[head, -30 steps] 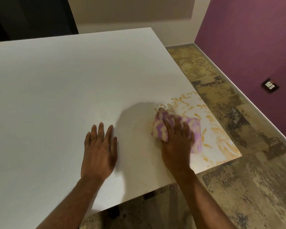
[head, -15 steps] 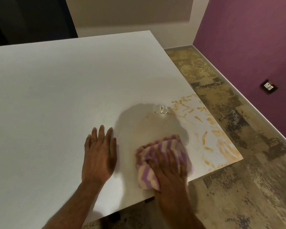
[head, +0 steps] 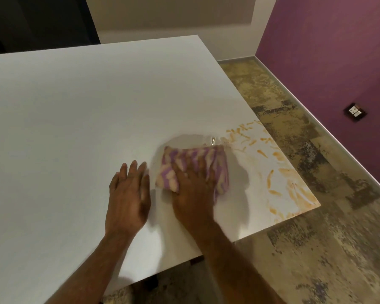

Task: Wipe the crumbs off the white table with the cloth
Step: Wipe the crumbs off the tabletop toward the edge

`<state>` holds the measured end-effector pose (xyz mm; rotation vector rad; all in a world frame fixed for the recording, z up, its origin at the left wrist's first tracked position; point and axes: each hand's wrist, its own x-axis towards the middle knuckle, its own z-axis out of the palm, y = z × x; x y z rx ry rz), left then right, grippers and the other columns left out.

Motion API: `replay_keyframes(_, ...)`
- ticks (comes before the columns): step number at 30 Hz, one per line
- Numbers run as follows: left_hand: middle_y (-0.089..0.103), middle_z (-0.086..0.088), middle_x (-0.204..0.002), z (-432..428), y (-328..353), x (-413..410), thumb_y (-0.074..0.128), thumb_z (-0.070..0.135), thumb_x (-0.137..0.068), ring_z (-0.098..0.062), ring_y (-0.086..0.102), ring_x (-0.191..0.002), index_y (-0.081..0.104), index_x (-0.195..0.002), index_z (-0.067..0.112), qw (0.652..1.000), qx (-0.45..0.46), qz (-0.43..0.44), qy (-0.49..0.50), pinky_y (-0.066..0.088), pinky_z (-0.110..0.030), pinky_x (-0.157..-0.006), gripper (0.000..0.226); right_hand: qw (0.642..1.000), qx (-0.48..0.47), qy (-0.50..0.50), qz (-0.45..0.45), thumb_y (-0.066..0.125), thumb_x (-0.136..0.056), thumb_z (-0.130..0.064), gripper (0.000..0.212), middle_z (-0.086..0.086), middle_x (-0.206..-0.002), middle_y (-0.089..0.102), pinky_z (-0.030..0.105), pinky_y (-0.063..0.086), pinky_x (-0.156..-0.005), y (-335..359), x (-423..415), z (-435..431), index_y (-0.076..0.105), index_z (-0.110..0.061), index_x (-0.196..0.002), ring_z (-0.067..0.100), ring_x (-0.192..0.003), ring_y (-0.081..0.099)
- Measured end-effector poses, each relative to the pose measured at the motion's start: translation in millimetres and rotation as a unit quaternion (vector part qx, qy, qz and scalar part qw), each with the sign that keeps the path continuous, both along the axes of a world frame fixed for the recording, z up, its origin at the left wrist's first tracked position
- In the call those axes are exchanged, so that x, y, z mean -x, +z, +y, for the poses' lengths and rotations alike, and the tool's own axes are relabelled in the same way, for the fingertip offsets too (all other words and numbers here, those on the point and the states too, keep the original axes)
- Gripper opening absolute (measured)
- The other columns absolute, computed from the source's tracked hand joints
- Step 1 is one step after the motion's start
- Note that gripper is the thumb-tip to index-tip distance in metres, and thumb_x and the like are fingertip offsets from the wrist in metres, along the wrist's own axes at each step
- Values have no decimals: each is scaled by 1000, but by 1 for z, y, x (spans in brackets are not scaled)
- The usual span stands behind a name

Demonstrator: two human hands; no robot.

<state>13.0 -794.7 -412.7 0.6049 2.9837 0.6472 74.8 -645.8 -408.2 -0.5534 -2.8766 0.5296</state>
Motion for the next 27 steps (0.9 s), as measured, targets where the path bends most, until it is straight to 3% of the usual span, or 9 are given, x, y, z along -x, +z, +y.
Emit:
replay_keyframes(3,46,-11,-158,-2,1,-1,11,45,-105,-29,30,-154,47,-152,15,999,-49,10,3,21,-45,-126,66,997,-3,67,33,52,-97,-32,66,-6,-171,12,52,-1,-129,-6,-51,-32,31,-34,-159,27,-160,-5)
replay_keyframes(6,49,-13,-156,0,2,-2,13,41,-107,-32,33,-152,49,-150,14,999,-32,24,-2,23,-47,-125,62,995,-30,90,22,82,-73,-30,72,-4,-161,40,50,26,-116,-7,-106,-29,60,-32,-142,31,-154,30)
replay_keyframes(9,48,-15,-156,2,2,-2,14,38,-107,-35,35,-151,49,-150,13,999,11,34,-11,25,-49,-123,61,995,-66,62,50,85,-62,-22,74,2,-153,48,45,27,-119,-6,-141,13,67,-26,-134,41,-140,47)
replay_keyframes(13,44,-15,-159,4,1,-2,13,41,-106,-35,31,-153,45,-153,15,999,32,29,-30,23,-50,-124,62,996,4,-72,52,75,-72,3,78,5,-161,42,62,23,-121,2,-138,70,59,-23,-144,39,-152,31)
replay_keyframes(16,44,-14,-159,4,1,-4,16,40,-107,-34,31,-153,45,-152,15,998,28,32,-36,24,-50,-124,60,992,39,-120,23,54,-89,-22,63,0,-166,32,62,10,-124,7,-94,80,47,-32,-151,38,-156,17)
replay_keyframes(19,45,-14,-158,4,1,-5,19,38,-107,-33,33,-152,46,-152,14,999,21,36,-33,24,-48,-125,58,993,37,-110,1,34,-95,-44,63,-4,-169,24,59,-2,-127,9,-50,61,31,-39,-158,33,-159,6)
replay_keyframes(21,46,-13,-157,4,2,-6,19,39,-107,-32,33,-152,47,-152,14,999,11,34,-30,24,-47,-125,59,998,22,-66,4,42,-98,-42,63,-4,-170,23,57,-4,-127,5,-40,39,27,-40,-159,33,-159,2)
replay_keyframes(24,48,-14,-156,5,4,-7,18,40,-106,-33,35,-151,48,-151,13,999,8,37,-31,25,-48,-124,60,999,23,9,25,39,-94,-37,64,-7,-169,24,55,1,-128,-1,-57,7,33,-37,-157,25,-159,-1)
replay_keyframes(27,49,-17,-154,6,5,-8,16,42,-106,-37,37,-149,49,-149,10,999,13,41,-32,27,-50,-122,63,998,1,46,31,61,-84,-23,72,-9,-168,29,49,2,-127,-8,-101,-5,43,-34,-153,21,-160,3)
